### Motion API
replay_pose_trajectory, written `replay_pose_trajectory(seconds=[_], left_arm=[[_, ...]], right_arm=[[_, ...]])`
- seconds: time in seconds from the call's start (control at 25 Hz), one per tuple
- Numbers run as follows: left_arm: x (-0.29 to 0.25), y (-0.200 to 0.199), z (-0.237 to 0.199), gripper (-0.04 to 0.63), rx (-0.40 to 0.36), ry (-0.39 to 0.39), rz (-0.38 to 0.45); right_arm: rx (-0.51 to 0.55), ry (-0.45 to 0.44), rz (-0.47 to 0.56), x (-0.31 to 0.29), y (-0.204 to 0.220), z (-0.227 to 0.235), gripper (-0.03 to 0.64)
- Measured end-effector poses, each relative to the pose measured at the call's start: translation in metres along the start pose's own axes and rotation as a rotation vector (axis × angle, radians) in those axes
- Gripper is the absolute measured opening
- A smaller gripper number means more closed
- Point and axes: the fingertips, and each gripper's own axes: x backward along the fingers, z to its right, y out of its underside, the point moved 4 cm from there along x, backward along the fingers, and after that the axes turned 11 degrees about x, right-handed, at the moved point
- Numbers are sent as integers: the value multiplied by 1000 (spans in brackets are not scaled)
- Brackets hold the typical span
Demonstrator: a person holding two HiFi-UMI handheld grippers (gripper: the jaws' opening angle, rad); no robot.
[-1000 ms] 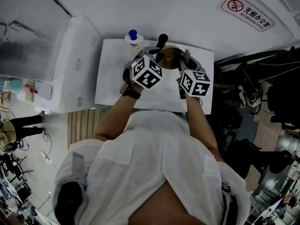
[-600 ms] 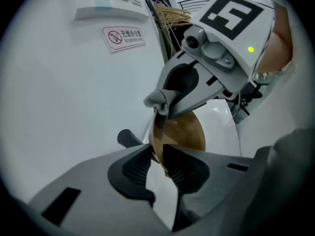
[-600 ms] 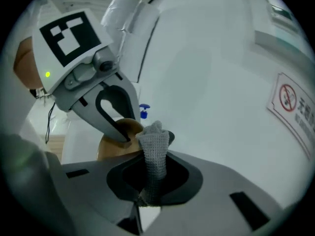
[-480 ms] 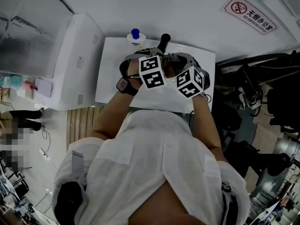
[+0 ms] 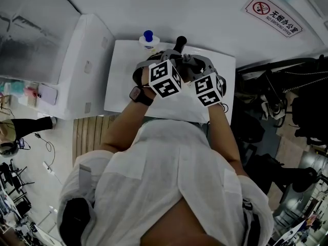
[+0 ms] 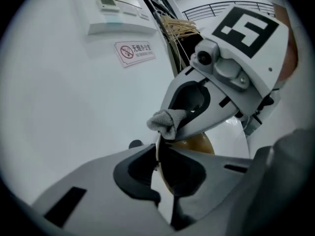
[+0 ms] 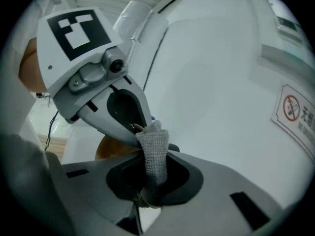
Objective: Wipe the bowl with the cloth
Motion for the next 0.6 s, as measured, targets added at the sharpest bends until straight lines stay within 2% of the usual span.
replay_pose_trajectory(seconds=[0.16, 0.24, 0.36, 0.6], left_arm=[[5, -11, -4, 21, 77, -76, 102], [7, -13, -3, 23, 97, -97, 135], [7, -13, -1, 26, 107, -105, 155], [5, -6, 1, 26, 93, -56, 138]], right_arm=[[-247, 75, 110, 4, 2, 15, 83], [-325, 100, 142, 7, 5, 18, 94], [-355, 116, 160, 9, 8, 16, 95], [-328, 102, 172, 11, 16, 12, 106]])
